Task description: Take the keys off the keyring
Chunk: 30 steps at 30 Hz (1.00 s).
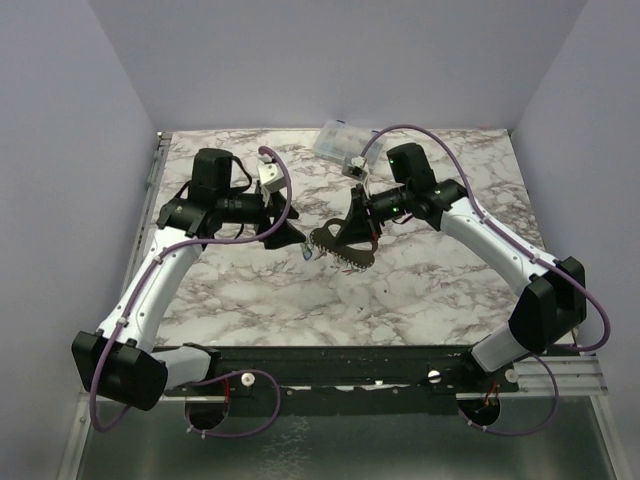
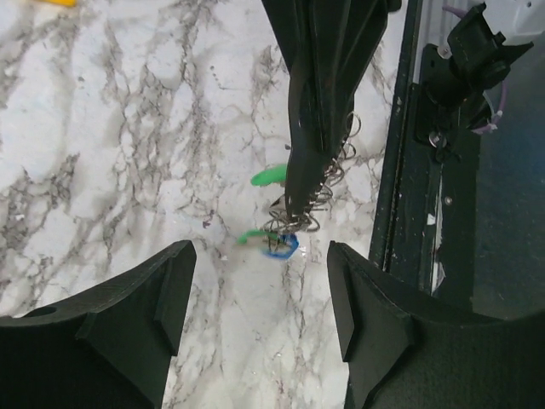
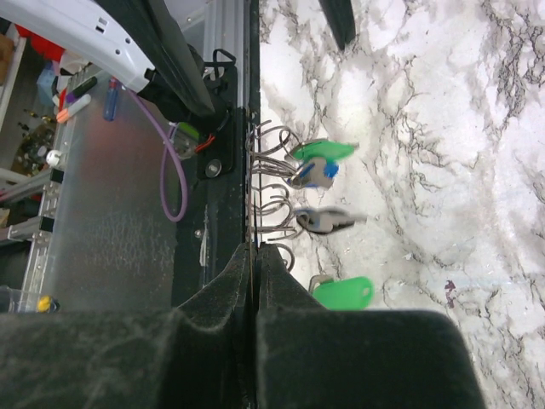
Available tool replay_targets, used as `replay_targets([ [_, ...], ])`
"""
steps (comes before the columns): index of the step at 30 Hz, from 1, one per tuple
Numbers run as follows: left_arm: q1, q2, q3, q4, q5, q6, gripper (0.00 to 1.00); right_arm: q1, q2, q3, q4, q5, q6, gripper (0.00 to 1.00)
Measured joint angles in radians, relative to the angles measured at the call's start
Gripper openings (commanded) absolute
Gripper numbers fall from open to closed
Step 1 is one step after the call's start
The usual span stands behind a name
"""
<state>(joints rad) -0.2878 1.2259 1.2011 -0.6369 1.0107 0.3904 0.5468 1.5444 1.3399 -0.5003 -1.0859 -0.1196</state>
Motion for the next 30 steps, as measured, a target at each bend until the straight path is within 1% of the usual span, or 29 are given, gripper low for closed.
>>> replay_targets([
  [4, 0.0, 0.0, -0.06, -0.002, 0.019, 0.03, 0.69, 0.0, 0.0, 0.0, 0.013, -0.001, 0.022, 0.01],
  [8, 0.0, 0.003, -0.09, -0.002, 0.058, 0.071, 0.66, 0.0, 0.0, 0.0, 0.013, -0.008, 0.027, 0.01],
  [15, 0.0, 0.022, -0.095, 0.0, 0.124, 0.143, 0.61, 0.0, 0.0, 0.0, 0.013, -0.029, 0.026, 0.01],
  [20, -0.001, 0.043, -0.1, 0.001, 0.137, 0.179, 0.58, 0.0, 0.0, 0.0, 0.013, -0.042, 0.026, 0.01],
  [30, -0.023, 0.066, -0.113, 0.026, 0.149, 0.193, 0.52, 0.0, 0.0, 0.0, 0.013, -0.059, 0.031, 0.01],
])
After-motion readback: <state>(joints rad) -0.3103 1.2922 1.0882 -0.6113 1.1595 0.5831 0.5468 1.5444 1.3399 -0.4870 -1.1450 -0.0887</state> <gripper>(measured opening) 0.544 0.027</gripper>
